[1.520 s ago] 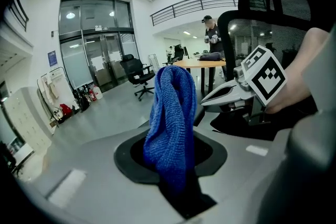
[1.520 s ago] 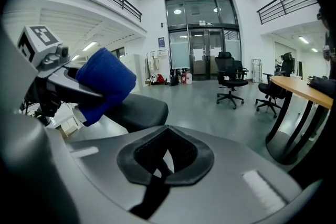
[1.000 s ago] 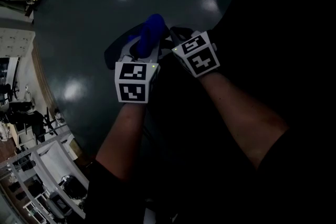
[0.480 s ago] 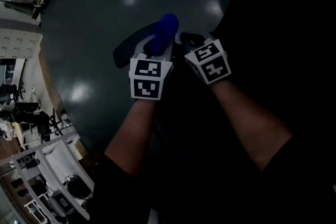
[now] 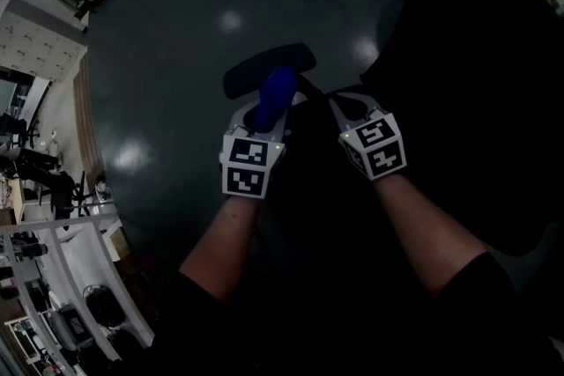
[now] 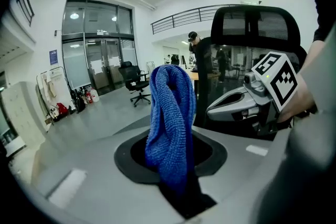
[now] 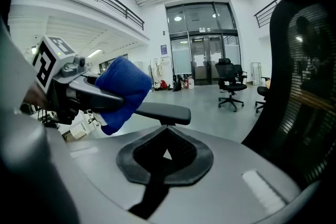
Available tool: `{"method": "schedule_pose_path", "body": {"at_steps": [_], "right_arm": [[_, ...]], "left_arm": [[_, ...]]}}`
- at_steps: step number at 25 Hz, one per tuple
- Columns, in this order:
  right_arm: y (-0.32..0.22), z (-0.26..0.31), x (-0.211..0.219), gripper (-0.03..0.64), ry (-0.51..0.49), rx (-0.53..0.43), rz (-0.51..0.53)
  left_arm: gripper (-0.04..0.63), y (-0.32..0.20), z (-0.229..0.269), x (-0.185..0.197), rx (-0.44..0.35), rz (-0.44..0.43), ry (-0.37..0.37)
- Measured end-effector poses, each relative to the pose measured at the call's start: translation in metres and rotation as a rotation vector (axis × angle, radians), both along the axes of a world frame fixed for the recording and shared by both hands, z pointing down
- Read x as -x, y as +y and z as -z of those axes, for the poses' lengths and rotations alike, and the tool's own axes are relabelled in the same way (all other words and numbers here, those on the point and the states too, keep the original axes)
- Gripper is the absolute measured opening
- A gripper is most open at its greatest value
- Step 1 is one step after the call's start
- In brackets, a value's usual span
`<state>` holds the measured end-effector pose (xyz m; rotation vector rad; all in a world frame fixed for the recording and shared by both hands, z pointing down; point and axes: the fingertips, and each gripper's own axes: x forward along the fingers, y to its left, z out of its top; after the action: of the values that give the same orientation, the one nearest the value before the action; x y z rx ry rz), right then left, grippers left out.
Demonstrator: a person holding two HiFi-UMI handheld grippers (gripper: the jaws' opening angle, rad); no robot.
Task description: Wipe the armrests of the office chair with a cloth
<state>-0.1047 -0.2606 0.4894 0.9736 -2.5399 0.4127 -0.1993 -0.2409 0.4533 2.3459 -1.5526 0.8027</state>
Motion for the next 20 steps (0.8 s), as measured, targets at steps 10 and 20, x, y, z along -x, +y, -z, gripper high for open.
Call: {"method": "schedule_pose_path", "body": {"at_steps": [10, 20], "right_arm": [[0.097, 0.012, -0.004, 0.0, 0.064, -0.029, 0.098], [0.149, 0.031, -0.014, 0.0, 0.097, -0.07, 0.241]], "left_arm": [[0.123, 0.105, 0.016, 0.006, -0.013, 0.027, 0.077], [0.123, 0.16, 0.032, 0.0, -0.05, 0.063, 0.054]]}}
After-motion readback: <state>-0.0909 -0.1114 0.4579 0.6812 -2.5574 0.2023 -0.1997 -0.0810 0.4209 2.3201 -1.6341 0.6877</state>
